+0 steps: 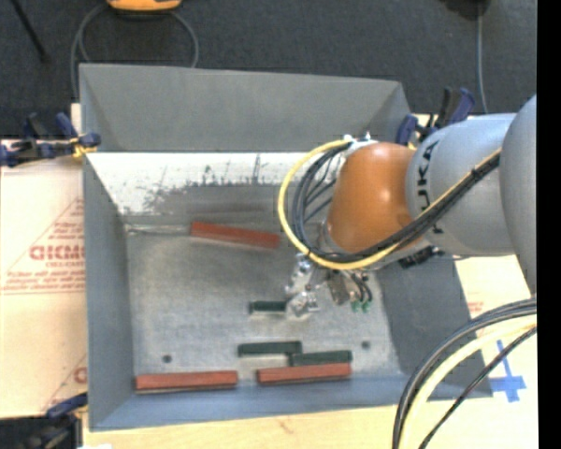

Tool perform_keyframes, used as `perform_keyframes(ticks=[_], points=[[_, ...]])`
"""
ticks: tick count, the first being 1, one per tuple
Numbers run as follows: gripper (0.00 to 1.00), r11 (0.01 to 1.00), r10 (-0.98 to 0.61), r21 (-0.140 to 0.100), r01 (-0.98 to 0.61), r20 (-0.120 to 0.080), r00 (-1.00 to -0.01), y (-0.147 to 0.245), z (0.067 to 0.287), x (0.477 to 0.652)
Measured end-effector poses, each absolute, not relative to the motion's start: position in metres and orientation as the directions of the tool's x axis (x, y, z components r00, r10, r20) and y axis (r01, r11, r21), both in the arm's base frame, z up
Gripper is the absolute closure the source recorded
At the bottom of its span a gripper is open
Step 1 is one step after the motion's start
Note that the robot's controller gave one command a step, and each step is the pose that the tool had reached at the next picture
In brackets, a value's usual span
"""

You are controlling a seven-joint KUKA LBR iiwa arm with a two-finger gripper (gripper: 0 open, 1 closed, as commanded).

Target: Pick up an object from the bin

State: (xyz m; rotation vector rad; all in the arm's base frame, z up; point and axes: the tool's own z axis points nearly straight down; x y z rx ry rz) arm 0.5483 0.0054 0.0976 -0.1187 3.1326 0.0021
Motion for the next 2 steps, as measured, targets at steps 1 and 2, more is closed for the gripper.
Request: perform_keyframes(ticks=[1, 2], points=[[1.00, 0.997, -0.076, 0.001, -0.076, -0.007, -0.997, 0.005, 0.098, 0.548], [1.00, 1.000, 0.007, 0.001, 0.007, -0.007, -1.000, 0.024, 0.252, 0.502]])
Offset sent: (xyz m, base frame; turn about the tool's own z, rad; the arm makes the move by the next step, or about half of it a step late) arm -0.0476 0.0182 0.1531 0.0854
